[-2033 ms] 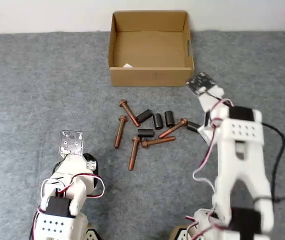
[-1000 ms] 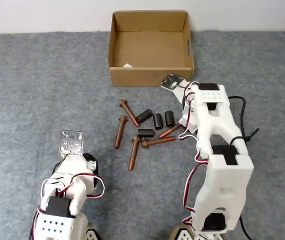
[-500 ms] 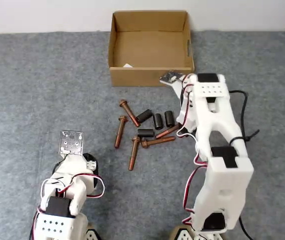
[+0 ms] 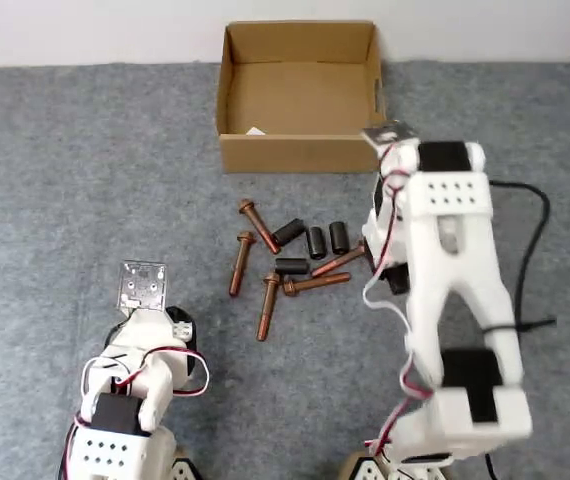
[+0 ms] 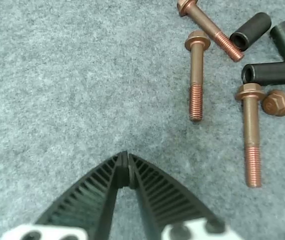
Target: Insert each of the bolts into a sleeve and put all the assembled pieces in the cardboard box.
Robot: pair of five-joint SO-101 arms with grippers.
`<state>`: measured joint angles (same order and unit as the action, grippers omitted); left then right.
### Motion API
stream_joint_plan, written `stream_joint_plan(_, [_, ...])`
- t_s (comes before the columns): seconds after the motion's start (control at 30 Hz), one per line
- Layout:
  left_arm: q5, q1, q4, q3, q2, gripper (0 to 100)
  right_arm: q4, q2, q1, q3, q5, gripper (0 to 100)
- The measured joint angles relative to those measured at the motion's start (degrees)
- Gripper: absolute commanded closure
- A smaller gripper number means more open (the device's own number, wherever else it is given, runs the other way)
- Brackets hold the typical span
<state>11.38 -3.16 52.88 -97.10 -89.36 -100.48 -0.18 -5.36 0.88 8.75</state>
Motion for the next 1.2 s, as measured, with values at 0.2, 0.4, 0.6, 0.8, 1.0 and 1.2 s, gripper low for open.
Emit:
stream_joint_plan(0.2, [0.0,0.0,0.0,0.0,0.0,99,0.0,-18.5,4.5,-16.5,-7.1,99.0])
stream_joint_plan(0.4, [0.0,0.0,0.0,0.0,0.0,99,0.0,-36.0,10.8,-28.1,-7.6,99.0])
stream_joint_plan(0.6, [0.0,0.0,0.0,0.1,0.0,99,0.0,-47.2,17.4,-34.5,-7.6,99.0])
stream_joint_plan(0.8, [-1.8,-0.3,0.0,6.4,0.1,99,0.0,-52.1,23.2,-36.8,-7.6,99.0])
stream_joint_plan(1.0, [-8.6,-2.0,4.8,18.9,3.3,99,0.0,-52.4,25.8,-36.8,-7.6,99.0])
stream_joint_plan(1.2, [-9.0,-2.5,8.1,30.9,20.4,99,0.0,-52.4,25.8,-36.8,-7.6,99.0])
